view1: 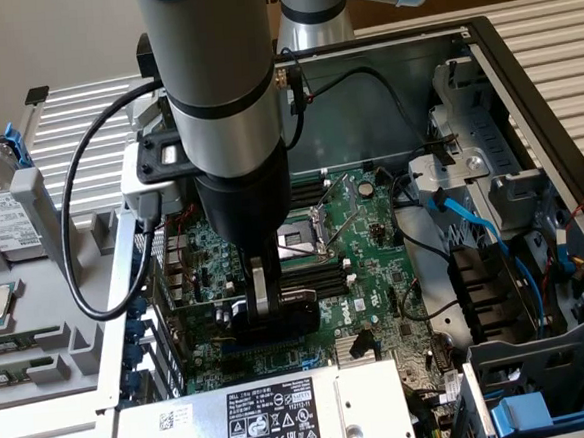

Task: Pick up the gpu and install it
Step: 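Insert the gpu into the slot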

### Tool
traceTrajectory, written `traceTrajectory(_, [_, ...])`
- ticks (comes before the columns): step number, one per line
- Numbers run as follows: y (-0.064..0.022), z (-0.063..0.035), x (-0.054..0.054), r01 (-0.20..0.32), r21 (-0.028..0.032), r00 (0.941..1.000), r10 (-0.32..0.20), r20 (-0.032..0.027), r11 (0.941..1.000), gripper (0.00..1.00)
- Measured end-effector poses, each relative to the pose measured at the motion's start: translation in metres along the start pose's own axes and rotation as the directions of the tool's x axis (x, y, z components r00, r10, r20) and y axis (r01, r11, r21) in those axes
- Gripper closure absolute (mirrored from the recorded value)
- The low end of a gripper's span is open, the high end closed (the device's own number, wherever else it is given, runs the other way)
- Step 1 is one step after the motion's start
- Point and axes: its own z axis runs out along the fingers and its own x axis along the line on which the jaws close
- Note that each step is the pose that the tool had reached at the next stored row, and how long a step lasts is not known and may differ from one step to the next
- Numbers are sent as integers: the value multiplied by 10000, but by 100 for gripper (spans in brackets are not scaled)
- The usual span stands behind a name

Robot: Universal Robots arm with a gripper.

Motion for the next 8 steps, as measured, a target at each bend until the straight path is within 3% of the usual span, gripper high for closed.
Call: traceTrajectory(8, [1,4,0,-1,1,10000,1,3,10000,74])
